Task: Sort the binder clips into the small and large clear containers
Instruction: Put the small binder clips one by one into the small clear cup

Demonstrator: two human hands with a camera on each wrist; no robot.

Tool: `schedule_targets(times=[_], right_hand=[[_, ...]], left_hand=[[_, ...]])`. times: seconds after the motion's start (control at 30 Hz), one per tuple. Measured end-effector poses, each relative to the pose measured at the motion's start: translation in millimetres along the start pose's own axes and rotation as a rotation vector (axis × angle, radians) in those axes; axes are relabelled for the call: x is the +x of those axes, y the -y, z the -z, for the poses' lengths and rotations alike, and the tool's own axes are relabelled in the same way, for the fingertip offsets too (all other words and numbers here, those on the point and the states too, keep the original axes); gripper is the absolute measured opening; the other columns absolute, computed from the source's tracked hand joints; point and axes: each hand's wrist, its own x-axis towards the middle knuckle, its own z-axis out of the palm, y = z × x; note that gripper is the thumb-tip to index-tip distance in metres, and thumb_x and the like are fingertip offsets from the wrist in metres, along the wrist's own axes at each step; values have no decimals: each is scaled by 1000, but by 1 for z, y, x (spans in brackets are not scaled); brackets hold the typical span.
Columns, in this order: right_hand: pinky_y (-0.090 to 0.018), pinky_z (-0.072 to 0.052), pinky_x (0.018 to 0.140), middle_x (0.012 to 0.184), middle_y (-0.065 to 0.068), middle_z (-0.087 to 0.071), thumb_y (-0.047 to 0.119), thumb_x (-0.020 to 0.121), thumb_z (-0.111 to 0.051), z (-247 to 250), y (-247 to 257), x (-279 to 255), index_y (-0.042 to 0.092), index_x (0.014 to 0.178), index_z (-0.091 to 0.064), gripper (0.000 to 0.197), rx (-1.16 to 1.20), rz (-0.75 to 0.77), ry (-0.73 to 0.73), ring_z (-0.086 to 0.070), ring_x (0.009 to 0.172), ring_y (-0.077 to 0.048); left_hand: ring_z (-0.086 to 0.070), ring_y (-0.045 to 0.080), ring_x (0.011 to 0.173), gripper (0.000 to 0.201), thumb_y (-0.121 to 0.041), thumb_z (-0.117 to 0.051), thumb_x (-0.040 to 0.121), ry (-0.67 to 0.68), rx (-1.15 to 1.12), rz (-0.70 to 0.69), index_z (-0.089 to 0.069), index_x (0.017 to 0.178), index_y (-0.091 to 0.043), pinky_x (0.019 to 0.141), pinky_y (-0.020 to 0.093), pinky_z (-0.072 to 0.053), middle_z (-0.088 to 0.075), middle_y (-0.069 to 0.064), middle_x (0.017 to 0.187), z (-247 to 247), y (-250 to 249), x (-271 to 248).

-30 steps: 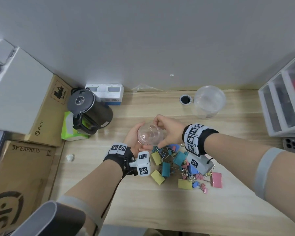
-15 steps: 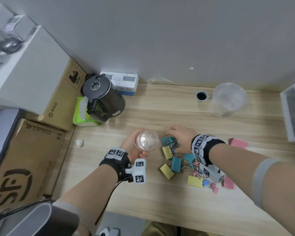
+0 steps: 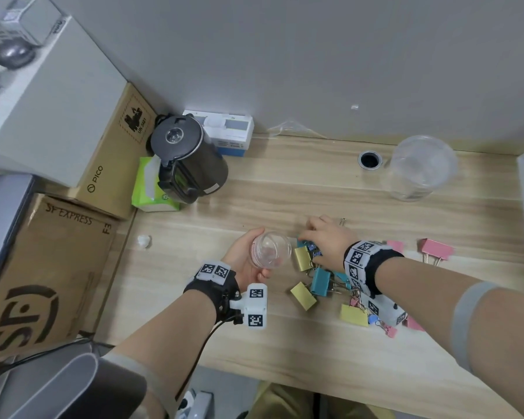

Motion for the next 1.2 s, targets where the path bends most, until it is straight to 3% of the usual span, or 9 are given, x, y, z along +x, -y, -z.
schedule_targets(times=[0.23, 0.6, 0.7, 0.83, 0.93, 1.0, 1.07, 1.2], right_hand=[[-31, -41, 83, 114, -2, -41, 18, 81, -73, 1, -2, 3, 19, 115, -60, 37, 13, -22, 16, -39, 108, -20], [-37, -51, 93, 117, -2, -64, 13, 91, -62, 4, -4, 6, 19, 110, -69, 21, 70, -72, 74, -60, 107, -22], [-34, -54, 87, 108, 0, -68, 15, 90, -64, 7, -8, 4, 20, 103, -72, 16, 155, -121, 58, -64, 97, -20], [-25, -52, 82, 95, 3, -71, 14, 86, -68, 23, -11, -2, 18, 92, -75, 10, 310, -136, -29, -66, 89, -15], [-29, -57, 76, 87, 0, -72, 12, 82, -71, 35, -11, -4, 19, 80, -72, 7, 443, -157, -39, -67, 72, -9], [-37, -61, 70, 81, -3, -74, 11, 79, -74, 43, -11, -6, 18, 74, -72, 9, 571, -177, -38, -70, 62, -15], [-44, -61, 75, 78, -4, -75, 9, 77, -77, 50, -11, -6, 19, 71, -73, 13, 679, -176, -77, -72, 69, -25], [-39, -61, 78, 79, -13, -74, 3, 78, -78, 64, -3, -9, 14, 74, -73, 12, 810, -130, -113, -67, 68, -18]], left_hand=[[-45, 16, 46, 51, -62, -49, 92, 9, 22, 2, -69, 98, -15, 41, 19, -32, -66, 7, 74, -6, -4, 3], [-45, 16, 45, 51, -62, -51, 91, -50, 56, 13, -67, 100, -15, 41, 19, -33, -61, 6, 76, -11, 1, 9], [-45, 16, 46, 51, -63, -51, 90, -72, 61, 17, -64, 102, -15, 41, 19, -32, -61, 5, 74, -13, -1, 9], [-44, 16, 46, 49, -65, -51, 90, -122, 62, 9, -64, 91, -18, 42, 19, -30, -58, 4, 76, -17, -6, 11], [-45, 15, 44, 46, -63, -52, 92, -163, 54, 11, -62, 86, -18, 38, 18, -31, -54, 3, 74, -22, -10, 10], [-46, 15, 43, 42, -58, -53, 95, -198, 30, -2, -61, 86, -17, 34, 19, -34, -54, 4, 70, -28, -13, 8], [-48, 16, 45, 40, -53, -55, 97, -222, 10, -14, -62, 90, -15, 34, 20, -38, -57, 6, 69, -32, -16, 5], [-51, 20, 50, 41, -50, -58, 97, -252, 23, -23, -66, 89, -10, 40, 22, -42, -64, 10, 67, -37, -19, 5]])
